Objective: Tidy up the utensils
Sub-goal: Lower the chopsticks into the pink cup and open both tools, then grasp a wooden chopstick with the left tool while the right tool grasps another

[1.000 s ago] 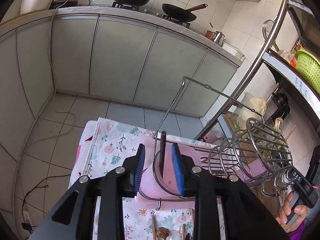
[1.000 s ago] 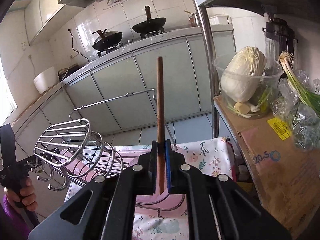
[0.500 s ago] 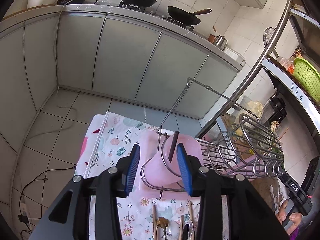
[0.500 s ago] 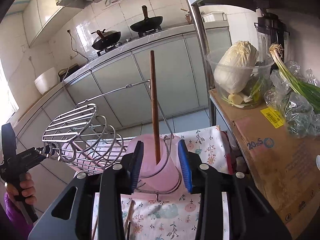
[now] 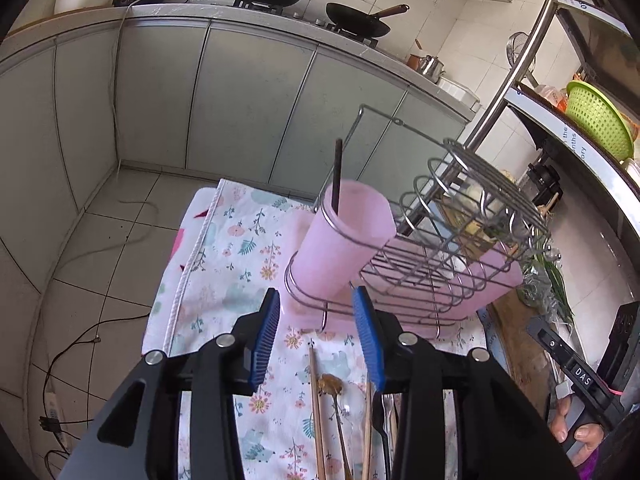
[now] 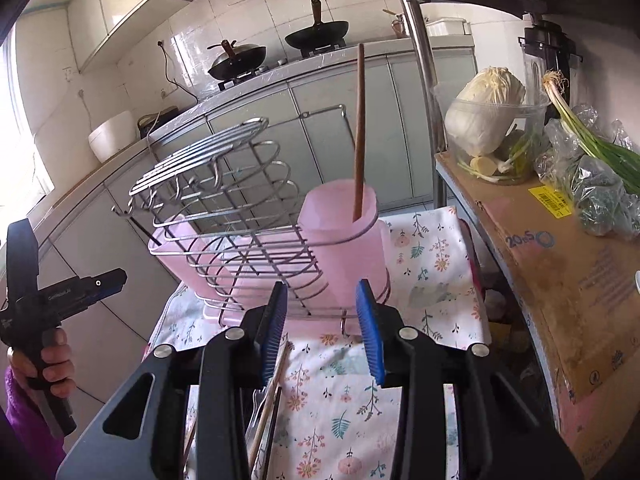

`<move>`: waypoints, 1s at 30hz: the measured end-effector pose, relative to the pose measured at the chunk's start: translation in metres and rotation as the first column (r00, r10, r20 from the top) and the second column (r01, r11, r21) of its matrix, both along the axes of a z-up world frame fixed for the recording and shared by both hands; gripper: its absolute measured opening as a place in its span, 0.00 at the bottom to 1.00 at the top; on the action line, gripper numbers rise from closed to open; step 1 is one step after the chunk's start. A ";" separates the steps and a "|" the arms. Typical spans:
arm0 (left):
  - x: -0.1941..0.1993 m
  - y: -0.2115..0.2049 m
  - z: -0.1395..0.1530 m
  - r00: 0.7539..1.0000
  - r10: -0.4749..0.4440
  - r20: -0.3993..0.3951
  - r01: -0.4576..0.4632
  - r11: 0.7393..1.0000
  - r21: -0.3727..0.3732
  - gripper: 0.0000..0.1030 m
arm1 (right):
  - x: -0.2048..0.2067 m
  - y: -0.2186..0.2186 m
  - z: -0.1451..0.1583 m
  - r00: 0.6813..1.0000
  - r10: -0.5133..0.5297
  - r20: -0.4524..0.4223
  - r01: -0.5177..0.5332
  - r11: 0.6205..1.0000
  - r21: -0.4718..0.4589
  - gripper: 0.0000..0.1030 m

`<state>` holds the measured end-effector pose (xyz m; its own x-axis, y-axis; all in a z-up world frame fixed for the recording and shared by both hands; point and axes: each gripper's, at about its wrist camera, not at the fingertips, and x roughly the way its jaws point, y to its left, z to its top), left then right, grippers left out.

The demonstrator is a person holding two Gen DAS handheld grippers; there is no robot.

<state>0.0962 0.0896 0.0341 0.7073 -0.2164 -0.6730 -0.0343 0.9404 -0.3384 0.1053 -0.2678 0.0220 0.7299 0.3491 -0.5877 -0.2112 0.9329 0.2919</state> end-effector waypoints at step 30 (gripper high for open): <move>-0.031 -0.045 -0.107 0.946 -0.147 -0.289 0.169 0.984 0.051 0.22 | -0.042 0.023 -0.085 0.962 0.117 -0.246 -0.095 0.990 0.101 0.35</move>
